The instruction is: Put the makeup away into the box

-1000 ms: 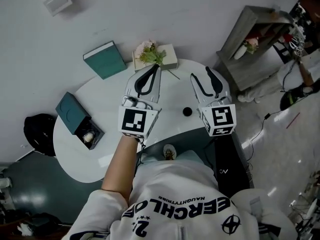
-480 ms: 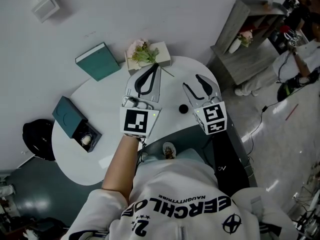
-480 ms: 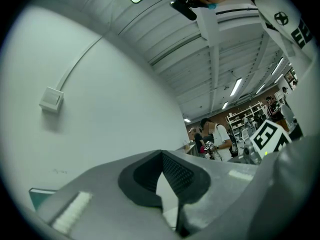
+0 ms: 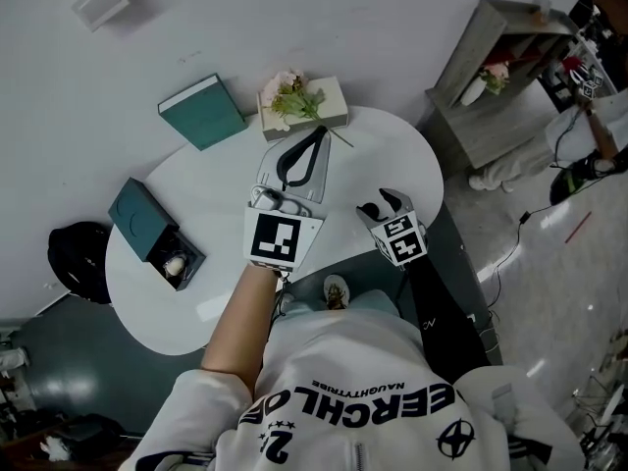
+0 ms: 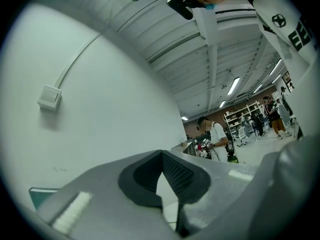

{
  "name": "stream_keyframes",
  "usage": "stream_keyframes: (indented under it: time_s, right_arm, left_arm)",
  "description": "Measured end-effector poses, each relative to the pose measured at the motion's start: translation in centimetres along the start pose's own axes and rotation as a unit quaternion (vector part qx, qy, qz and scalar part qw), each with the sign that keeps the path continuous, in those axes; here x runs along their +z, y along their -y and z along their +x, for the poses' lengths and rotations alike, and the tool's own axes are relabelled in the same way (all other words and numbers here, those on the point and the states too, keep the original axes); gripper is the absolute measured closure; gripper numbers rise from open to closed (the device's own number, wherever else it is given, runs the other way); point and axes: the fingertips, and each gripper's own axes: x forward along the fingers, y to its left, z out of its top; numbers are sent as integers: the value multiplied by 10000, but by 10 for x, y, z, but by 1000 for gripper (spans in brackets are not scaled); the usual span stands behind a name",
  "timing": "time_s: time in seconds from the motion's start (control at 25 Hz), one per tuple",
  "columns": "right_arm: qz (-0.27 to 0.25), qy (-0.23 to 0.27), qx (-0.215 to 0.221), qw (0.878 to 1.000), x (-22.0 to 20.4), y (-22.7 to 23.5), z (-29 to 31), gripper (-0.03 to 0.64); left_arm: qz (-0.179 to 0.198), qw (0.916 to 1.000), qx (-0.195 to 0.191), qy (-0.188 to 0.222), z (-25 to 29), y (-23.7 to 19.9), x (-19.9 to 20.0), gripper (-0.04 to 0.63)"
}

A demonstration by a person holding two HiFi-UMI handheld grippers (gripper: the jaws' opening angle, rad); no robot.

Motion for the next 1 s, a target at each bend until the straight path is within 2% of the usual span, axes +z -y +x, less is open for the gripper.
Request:
stream_keyframes:
  time_s: [0.24, 0.56, 0.6, 0.64, 0.68, 1.0]
  right_arm:
    - [204, -660, 77, 9976, -50, -6, 23, 259]
    - [347, -981, 99, 9945, -68, -5, 38, 258]
    - [287, -1078, 90, 9937, -71, -6, 39, 261]
    - [202, -1169, 81, 9929, -74, -6, 40, 350]
    - [127, -1220, 92, 9924, -76, -6, 40, 374]
    - [10, -1121, 176, 9935, -66, -10, 38, 377]
  left_arm:
    - [20, 9999, 135, -99, -7, -8, -5, 595]
    - [83, 9993, 283, -226, -12, -21, -11, 595]
    - [76, 9992, 300, -252, -12, -23, -13, 595]
    - [79, 9991, 309, -268, -12, -24, -14, 595]
    - [91, 9991, 310, -269, -12, -24, -13, 595]
    - [85, 9988, 361, -327, -14, -29, -17, 595]
